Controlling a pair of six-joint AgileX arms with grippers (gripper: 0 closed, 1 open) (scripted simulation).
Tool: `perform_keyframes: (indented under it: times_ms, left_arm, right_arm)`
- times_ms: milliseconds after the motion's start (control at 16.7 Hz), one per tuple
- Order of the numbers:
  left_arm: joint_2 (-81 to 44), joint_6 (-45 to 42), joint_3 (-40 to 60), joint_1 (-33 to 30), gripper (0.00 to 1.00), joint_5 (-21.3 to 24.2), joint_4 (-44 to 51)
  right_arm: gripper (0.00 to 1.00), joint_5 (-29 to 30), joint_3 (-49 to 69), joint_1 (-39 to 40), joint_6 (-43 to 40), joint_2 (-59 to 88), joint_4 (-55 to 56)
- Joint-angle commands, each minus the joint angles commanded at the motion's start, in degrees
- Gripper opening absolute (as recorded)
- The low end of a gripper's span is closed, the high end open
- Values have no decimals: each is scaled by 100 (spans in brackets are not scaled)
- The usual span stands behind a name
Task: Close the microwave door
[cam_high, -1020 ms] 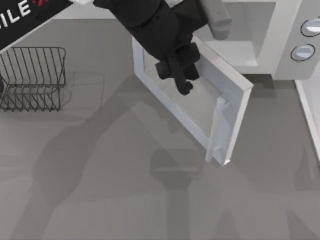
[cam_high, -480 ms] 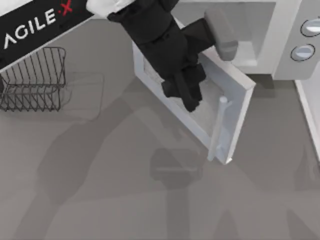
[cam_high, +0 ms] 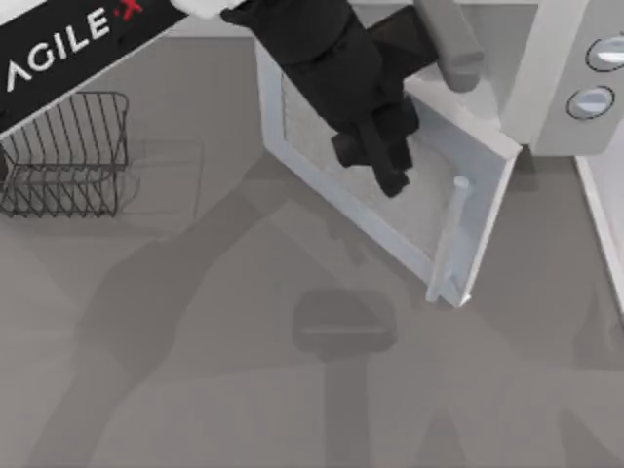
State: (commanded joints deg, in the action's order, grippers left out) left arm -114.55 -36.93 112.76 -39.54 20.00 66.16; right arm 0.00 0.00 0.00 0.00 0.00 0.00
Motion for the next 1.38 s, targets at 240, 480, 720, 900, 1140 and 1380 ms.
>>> perform_keyframes:
  times_ms: [240, 480, 720, 900, 1140, 1380]
  left_arm:
    - [36, -5, 72, 22, 0, -33, -76]
    - [8, 20, 14, -49, 0, -9, -6]
    - [-199, 116, -45, -189, 0, 10, 155]
    - [-326, 191, 73, -224, 0, -22, 199]
    - [-289, 206, 462, -216, 0, -93, 38]
    - [-285, 202, 521, -206, 0, -108, 5]
  right_arm:
    - [100, 0, 0, 0, 0, 0, 0]
    - [100, 0, 0, 0, 0, 0, 0]
    - [100, 0, 0, 0, 0, 0, 0]
    - [100, 0, 0, 0, 0, 0, 0]
    - [100, 0, 0, 0, 0, 0, 0]
    - [100, 0, 0, 0, 0, 0, 0]
